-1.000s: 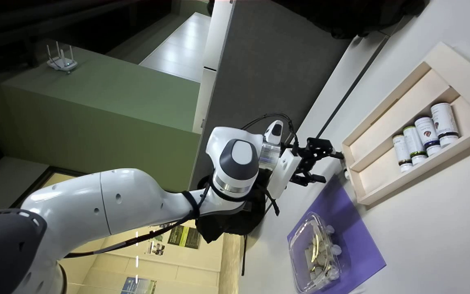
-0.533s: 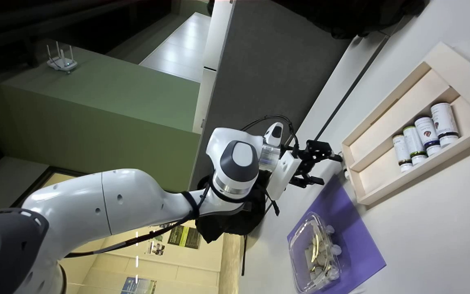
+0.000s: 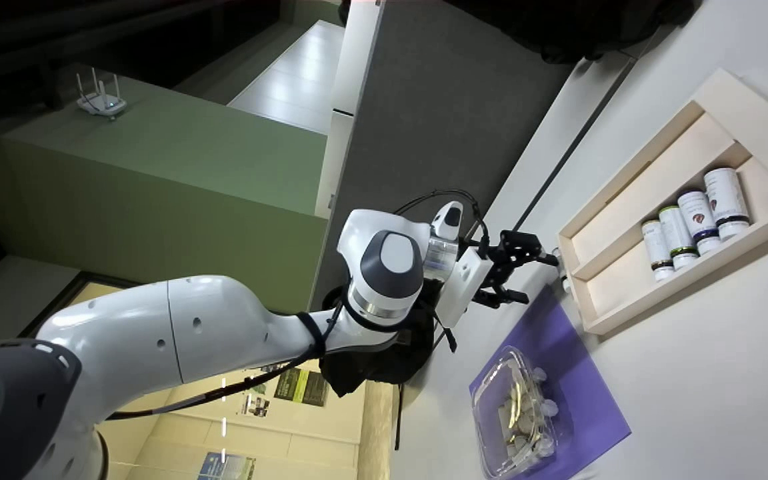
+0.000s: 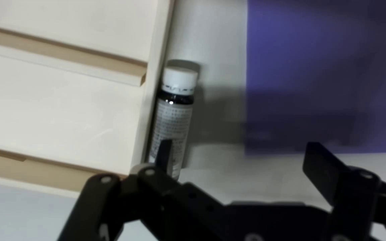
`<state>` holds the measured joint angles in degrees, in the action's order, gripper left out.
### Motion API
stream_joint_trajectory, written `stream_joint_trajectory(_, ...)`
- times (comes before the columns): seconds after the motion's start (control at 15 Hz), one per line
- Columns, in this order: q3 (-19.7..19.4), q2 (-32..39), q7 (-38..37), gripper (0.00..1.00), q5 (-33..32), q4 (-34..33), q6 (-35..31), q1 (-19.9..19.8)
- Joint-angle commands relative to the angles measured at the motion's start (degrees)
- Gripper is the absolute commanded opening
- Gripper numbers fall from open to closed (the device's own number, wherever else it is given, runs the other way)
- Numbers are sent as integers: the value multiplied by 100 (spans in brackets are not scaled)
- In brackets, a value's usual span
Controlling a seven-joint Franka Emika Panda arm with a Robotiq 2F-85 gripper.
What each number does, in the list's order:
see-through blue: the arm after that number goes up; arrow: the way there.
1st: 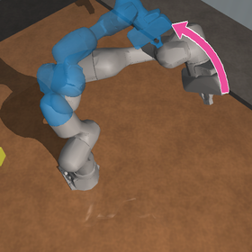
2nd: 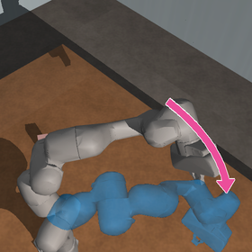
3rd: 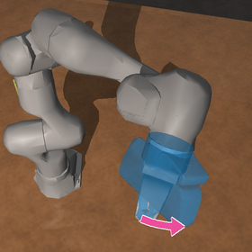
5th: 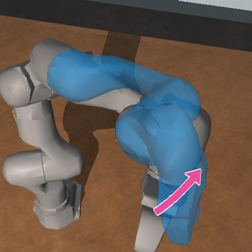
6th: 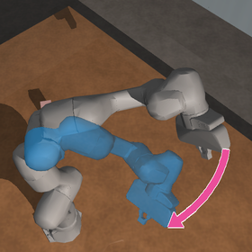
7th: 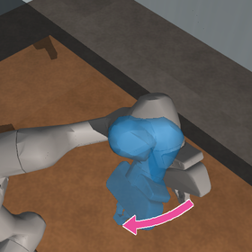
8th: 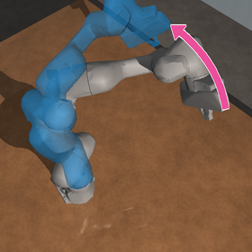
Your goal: Pick up the white object on the table and place it on the lower segment of the tray
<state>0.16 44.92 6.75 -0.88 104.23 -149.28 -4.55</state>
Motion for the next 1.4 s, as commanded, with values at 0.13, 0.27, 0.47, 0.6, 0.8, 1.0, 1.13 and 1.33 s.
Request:
stream_joint_trajectory(0.13, -48, -15, -115, 100, 20, -16, 117, 17)
stream_joint_trajectory(0.27, -68, -17, -139, 100, 13, -15, 127, 31)
stream_joint_trajectory(0.47, -91, -18, -186, 100, 20, -13, 130, 44)
stream_joint_trajectory(0.6, -97, -21, -216, 100, 32, -12, 152, 47)
stream_joint_trajectory(0.8, -125, -25, -264, 100, 24, -12, 182, 67)
stream_joint_trajectory(1.0, -186, -36, -371, 100, 1, -14, 259, 117)
stream_joint_trajectory(1.13, -242, -40, -452, 100, -19, -15, 307, 163)
stream_joint_trajectory(1.33, -313, -41, -565, 100, -32, -20, 371, 222)
